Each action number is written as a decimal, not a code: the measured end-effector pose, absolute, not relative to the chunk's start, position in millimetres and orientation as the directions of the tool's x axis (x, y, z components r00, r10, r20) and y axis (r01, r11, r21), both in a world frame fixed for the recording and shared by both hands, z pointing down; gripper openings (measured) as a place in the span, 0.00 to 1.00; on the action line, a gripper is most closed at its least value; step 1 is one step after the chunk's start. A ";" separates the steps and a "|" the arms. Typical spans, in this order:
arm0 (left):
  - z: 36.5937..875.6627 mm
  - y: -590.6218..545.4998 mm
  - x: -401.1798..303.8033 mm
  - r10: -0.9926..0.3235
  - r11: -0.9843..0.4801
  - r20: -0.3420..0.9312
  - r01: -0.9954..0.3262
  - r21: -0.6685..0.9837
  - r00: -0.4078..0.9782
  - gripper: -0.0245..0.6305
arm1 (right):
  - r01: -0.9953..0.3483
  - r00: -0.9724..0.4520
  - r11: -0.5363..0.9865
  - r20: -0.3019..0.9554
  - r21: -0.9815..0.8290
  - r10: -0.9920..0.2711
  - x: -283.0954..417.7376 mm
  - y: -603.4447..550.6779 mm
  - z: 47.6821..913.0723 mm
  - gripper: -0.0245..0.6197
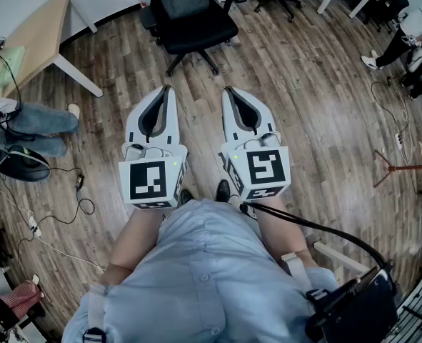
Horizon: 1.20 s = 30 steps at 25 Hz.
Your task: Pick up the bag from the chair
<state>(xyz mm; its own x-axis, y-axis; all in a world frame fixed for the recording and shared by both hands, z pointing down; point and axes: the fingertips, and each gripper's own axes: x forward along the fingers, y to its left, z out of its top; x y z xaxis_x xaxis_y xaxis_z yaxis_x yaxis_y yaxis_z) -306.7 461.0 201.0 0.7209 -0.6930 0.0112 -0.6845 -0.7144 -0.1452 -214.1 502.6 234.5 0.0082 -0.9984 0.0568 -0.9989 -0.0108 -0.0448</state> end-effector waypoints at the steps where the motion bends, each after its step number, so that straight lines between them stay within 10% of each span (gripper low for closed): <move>1: 201.4 460.1 -305.6 -0.693 -0.714 0.011 -0.684 -0.145 0.721 0.04 | -0.999 0.008 -0.011 0.057 -0.046 -0.998 -213.0 501.6 235.1 0.04; 30: 245.3 400.7 -233.2 -0.730 -0.684 0.117 -0.720 -0.122 0.674 0.04 | -0.991 -0.063 0.049 0.120 -0.122 -0.991 -134.2 433.7 271.7 0.04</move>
<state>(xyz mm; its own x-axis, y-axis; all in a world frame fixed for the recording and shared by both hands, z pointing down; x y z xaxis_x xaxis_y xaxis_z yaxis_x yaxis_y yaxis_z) -233.2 400.7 245.3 0.6736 -0.7299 0.1165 -0.7196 -0.6836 -0.1221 -134.2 433.7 271.7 -0.0634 -0.9907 0.1202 -0.9914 0.0487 -0.1215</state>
